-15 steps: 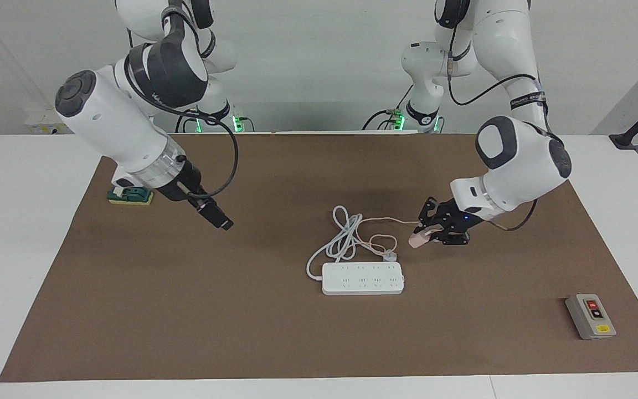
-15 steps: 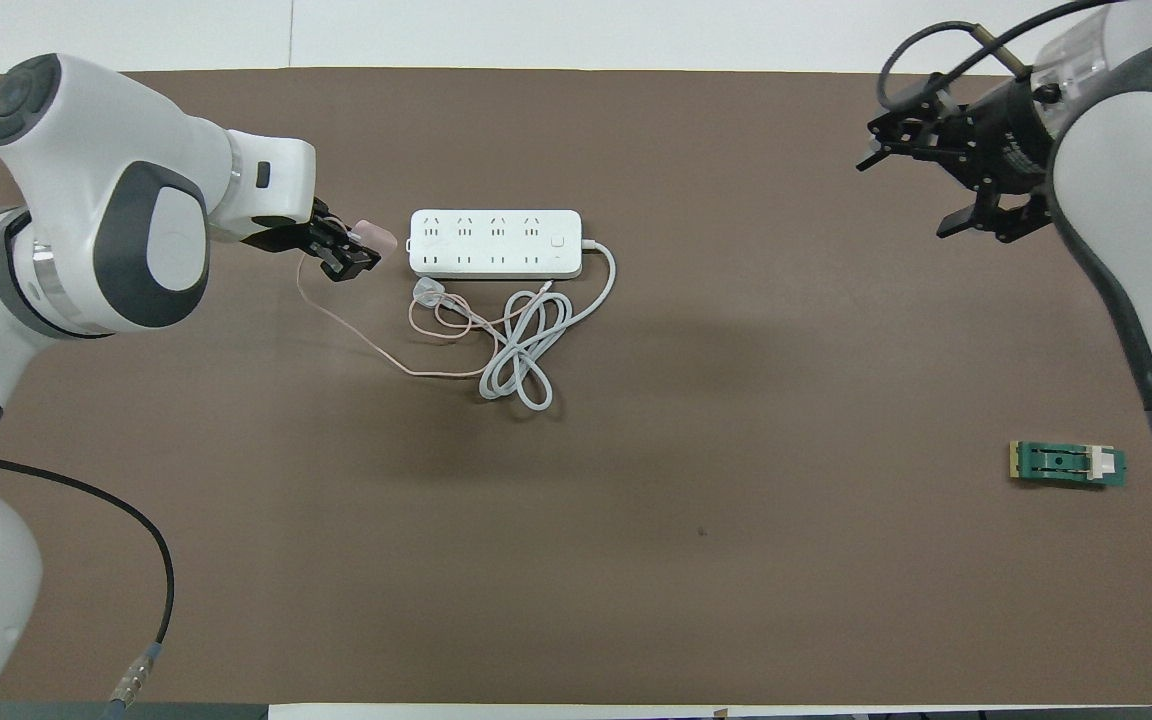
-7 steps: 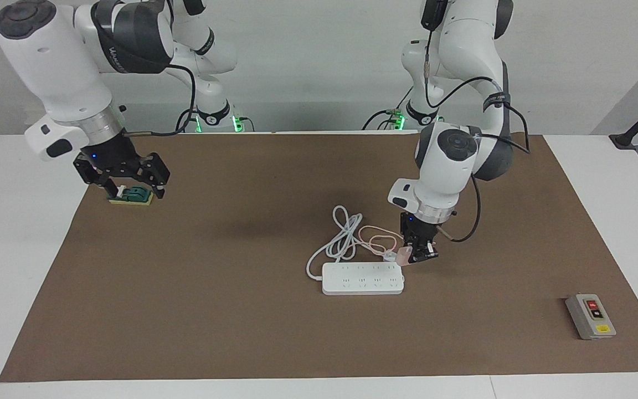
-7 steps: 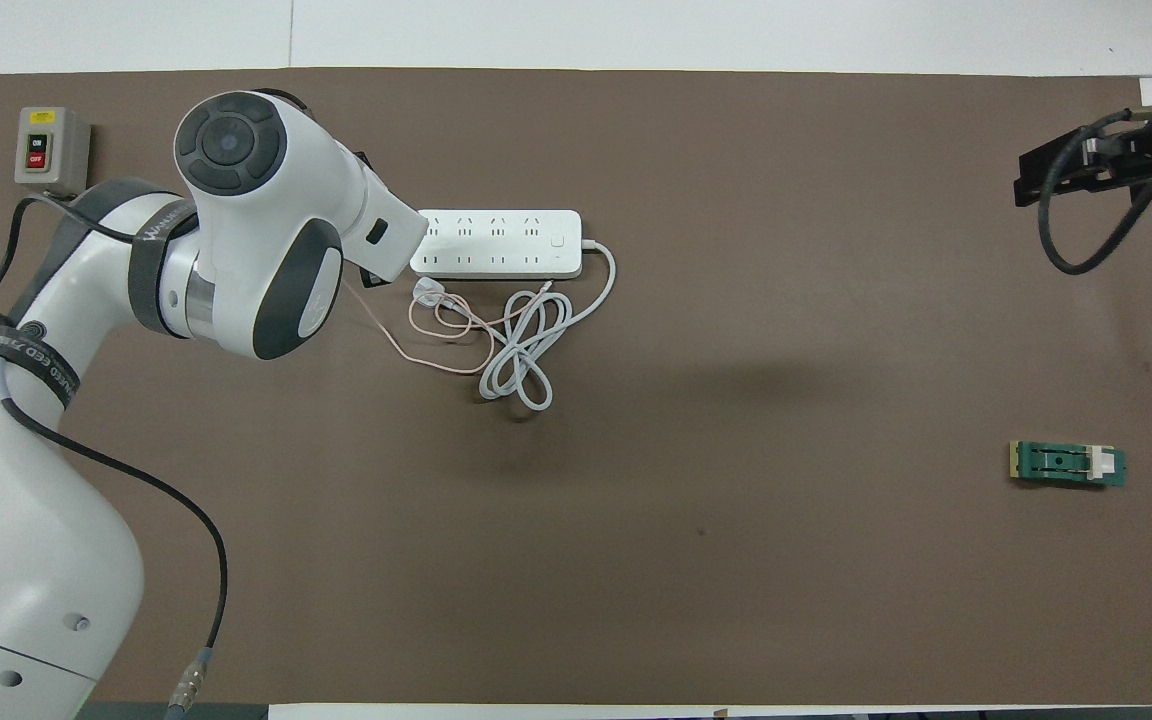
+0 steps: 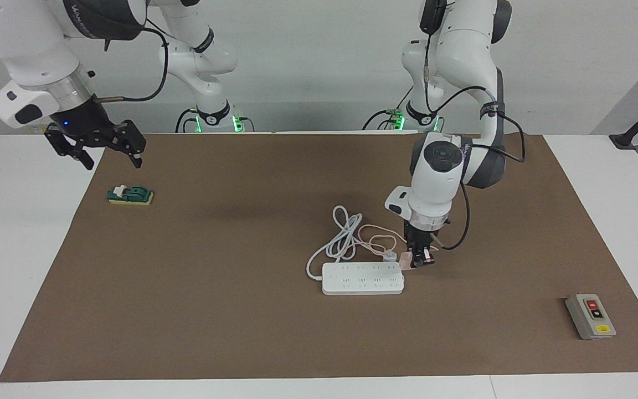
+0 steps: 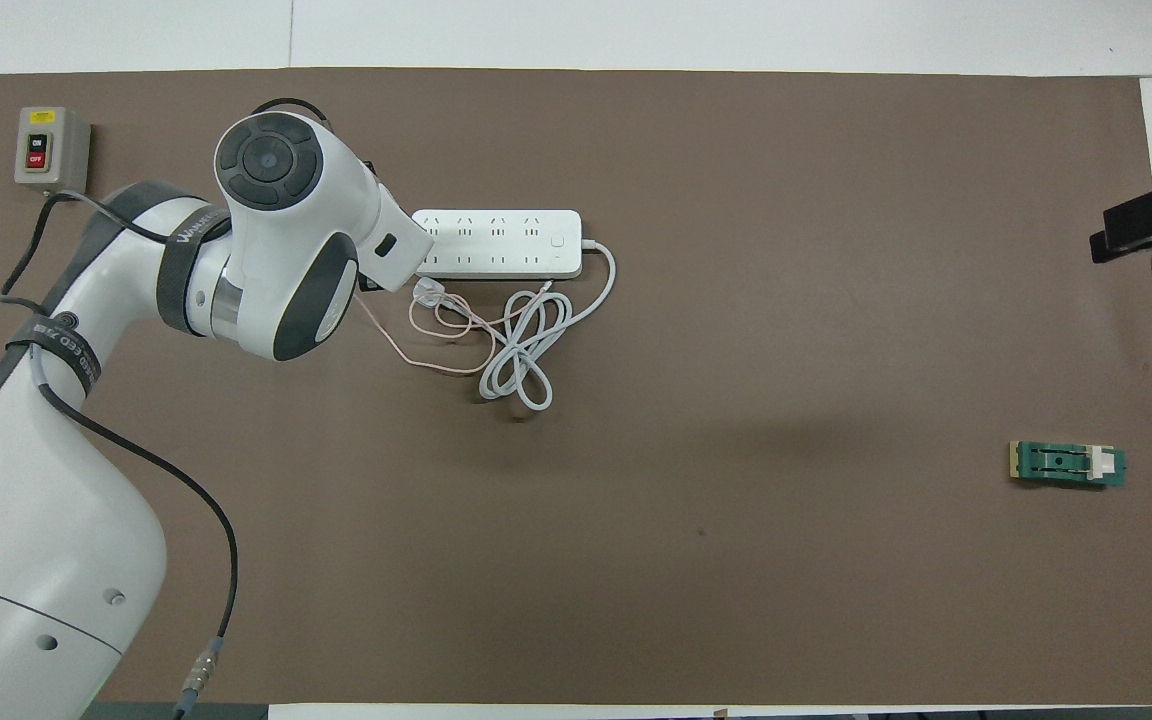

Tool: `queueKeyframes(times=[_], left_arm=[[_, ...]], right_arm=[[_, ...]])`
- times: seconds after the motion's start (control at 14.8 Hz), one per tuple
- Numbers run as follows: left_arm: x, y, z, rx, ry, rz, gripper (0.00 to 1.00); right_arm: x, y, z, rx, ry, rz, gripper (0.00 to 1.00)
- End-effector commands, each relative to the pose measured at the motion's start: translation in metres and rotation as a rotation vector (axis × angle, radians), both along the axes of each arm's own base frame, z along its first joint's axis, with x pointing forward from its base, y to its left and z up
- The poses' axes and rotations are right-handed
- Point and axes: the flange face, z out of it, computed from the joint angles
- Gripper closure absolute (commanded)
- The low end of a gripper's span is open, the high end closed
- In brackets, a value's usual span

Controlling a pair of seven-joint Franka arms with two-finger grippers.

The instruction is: Plug charger into power strip

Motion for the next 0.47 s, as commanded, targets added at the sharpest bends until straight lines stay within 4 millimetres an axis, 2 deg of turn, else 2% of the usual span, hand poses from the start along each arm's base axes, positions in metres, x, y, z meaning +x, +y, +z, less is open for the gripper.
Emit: queueKeyframes(times=[0.0, 0.2, 0.4], left_arm=[[0.004, -0.014, -0.006, -0.014, -0.029, -0.031, 1.00], [0.004, -0.017, -0.007, -0.021, -0.022, -0.034, 1.00], [0.000, -0.020, -0.007, -0.014, -0.001, -0.038, 1.00]], right_arm=[[-0.026, -0.009, -0.016, -0.002, 0.011, 0.003, 0.00], [-0.028, -0.010, -0.029, -0.057, -0.013, 0.012, 0.00], [-0.022, -0.008, -0.020, -0.063, -0.025, 0.002, 0.00]])
